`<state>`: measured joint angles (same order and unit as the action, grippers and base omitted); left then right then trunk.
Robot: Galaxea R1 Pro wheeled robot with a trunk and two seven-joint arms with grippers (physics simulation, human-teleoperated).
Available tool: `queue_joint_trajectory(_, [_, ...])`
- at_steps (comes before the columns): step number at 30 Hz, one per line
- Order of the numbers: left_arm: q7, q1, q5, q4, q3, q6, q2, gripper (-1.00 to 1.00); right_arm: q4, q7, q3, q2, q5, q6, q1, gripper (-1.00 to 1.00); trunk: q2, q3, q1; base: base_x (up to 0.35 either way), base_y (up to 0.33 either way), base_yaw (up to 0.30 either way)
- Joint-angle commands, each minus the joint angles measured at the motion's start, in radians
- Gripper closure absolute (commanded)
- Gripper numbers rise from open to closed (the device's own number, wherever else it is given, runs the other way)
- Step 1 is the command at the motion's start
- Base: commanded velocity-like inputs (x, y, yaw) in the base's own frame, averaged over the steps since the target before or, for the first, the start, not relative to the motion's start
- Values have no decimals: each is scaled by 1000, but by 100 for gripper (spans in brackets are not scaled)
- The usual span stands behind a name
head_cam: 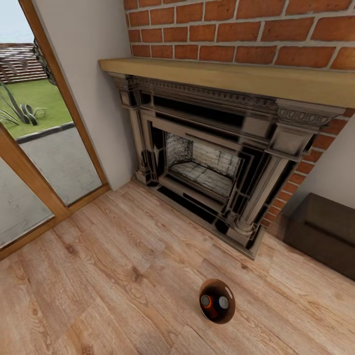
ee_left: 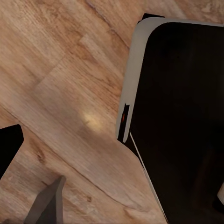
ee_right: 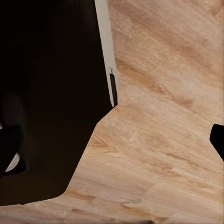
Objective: Put the three can of soda from the living room inside the tash can in the kitchen.
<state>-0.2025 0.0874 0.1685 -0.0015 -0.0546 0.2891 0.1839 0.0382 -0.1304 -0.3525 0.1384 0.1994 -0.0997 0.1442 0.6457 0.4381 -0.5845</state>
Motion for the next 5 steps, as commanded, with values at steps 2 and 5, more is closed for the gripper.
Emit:
queue_joint_trajectory(2, [0, 0, 1, 0, 0, 0, 0, -100, 0, 0, 0, 0, 0, 0, 0, -100, 0, 0, 0, 0, 0, 0])
queue_joint_trajectory(5, [0, 0, 1, 0, 0, 0, 0, -100, 0, 0, 0, 0, 0, 0, 0, -100, 0, 0, 0, 0, 0, 0])
